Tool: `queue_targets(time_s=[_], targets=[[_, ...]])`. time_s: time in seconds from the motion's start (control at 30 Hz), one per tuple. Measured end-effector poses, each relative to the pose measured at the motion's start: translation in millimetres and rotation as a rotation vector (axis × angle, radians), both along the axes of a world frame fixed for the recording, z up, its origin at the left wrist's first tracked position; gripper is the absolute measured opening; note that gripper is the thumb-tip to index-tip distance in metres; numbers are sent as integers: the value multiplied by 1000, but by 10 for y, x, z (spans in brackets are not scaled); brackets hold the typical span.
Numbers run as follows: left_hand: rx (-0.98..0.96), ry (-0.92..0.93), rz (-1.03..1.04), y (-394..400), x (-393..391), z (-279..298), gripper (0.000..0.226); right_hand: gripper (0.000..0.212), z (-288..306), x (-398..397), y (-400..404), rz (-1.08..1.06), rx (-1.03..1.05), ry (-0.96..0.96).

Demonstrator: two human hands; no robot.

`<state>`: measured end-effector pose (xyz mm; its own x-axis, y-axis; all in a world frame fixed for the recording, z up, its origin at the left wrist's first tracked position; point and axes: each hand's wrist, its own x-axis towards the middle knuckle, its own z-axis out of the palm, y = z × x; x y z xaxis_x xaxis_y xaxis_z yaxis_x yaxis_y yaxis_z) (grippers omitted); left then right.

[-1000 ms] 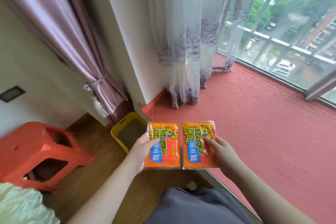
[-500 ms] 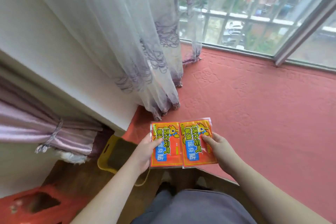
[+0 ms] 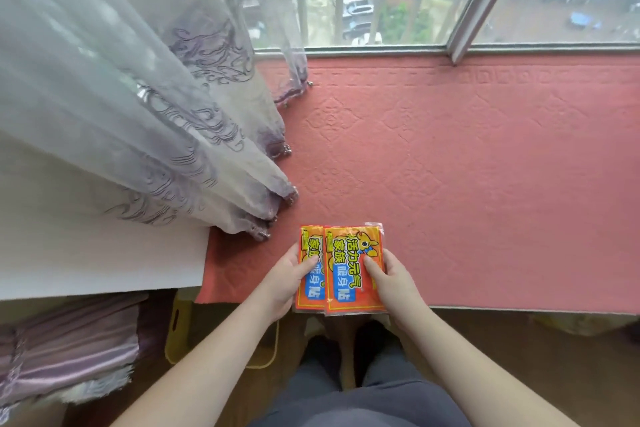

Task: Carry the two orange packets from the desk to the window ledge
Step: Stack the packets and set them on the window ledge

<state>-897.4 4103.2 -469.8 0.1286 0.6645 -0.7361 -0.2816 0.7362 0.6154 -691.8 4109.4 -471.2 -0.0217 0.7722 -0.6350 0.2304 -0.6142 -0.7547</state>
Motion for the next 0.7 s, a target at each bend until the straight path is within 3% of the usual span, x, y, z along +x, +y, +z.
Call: queue_targets(time_s=[0.17,0.27,0.33,0.47,0.57,0.7], targets=[[-40,-42,-85,73,296,-281,67,16,-244,10,-13,16,38,-70],[-30,-16,-125,96,415,-469,57,46,-398,14,-50,59,45,-128],[-56,56,-123,115,447,-617,40,52,-512,45,-64,70,22,-133],[-124,138,-148,124,455,-873,24,38,-775,146,-31,23,-113,-108],[-161,203,-176,138,496,-1007,18,32,-980,193,37,53,-92,-182],[-105,440,-200,197,597,-1209,26,25,-1208,220,148,-1,-97,-229]])
